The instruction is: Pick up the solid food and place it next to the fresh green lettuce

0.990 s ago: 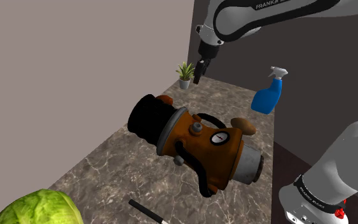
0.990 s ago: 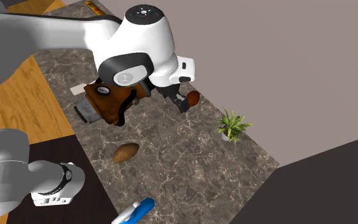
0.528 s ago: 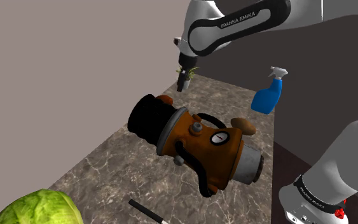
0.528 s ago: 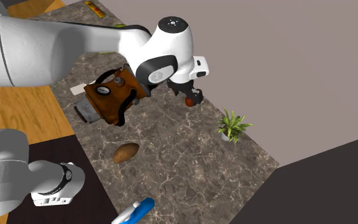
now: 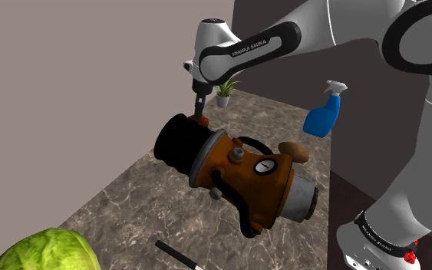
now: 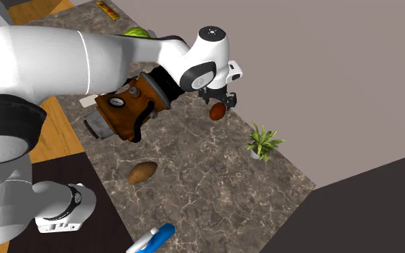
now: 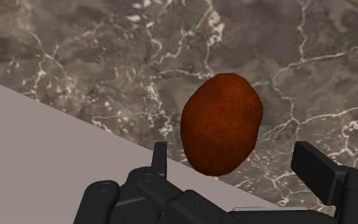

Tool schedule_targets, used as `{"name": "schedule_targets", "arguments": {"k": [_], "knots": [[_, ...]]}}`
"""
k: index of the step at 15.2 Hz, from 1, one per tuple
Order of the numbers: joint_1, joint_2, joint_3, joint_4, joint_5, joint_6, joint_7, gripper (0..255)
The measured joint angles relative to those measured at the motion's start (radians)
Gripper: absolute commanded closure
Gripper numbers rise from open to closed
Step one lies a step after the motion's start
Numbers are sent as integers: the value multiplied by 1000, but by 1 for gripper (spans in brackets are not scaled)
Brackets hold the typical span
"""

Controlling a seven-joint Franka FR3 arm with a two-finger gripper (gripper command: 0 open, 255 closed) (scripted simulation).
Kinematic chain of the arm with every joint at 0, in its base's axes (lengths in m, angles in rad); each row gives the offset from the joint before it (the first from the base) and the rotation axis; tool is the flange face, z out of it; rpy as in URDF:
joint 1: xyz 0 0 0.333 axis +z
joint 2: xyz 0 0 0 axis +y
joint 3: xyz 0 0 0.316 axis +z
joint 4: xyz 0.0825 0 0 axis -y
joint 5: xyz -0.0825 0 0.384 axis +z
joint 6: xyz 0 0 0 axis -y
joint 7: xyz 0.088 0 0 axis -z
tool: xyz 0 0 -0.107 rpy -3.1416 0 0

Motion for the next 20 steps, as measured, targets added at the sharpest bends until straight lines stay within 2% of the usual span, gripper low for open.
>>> {"name": "schedule_targets", "arguments": {"k": [8, 14, 15, 20], "knots": [[10, 80, -3, 15, -15, 63, 0, 0], [10, 85, -3, 15, -16, 69, 0, 0], [10, 85, -3, 15, -16, 69, 0, 255], [10, 85, -3, 15, -16, 69, 0, 255]]}}
